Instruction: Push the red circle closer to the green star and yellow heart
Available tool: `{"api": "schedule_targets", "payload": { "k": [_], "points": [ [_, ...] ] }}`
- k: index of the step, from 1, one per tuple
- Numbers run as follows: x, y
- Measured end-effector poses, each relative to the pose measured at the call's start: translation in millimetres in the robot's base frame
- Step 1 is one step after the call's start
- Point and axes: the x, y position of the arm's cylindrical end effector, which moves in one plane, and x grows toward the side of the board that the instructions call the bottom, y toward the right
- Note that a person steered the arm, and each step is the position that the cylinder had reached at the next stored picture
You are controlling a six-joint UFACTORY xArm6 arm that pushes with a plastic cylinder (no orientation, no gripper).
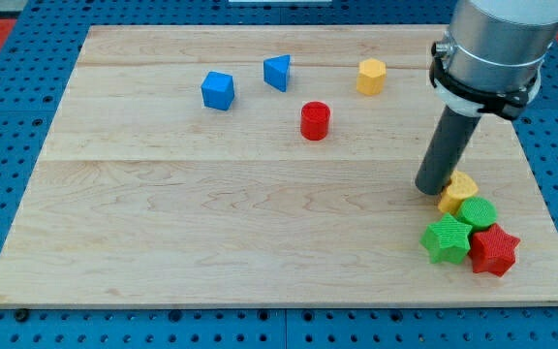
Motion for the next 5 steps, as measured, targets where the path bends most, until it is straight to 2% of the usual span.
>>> {"api": "schedule_targets", "payload": {
  "k": [2, 3, 4, 5],
  "points": [
    [-95, -17],
    [-129, -56],
    [-124, -102],
    [-100, -114]
  ]
}}
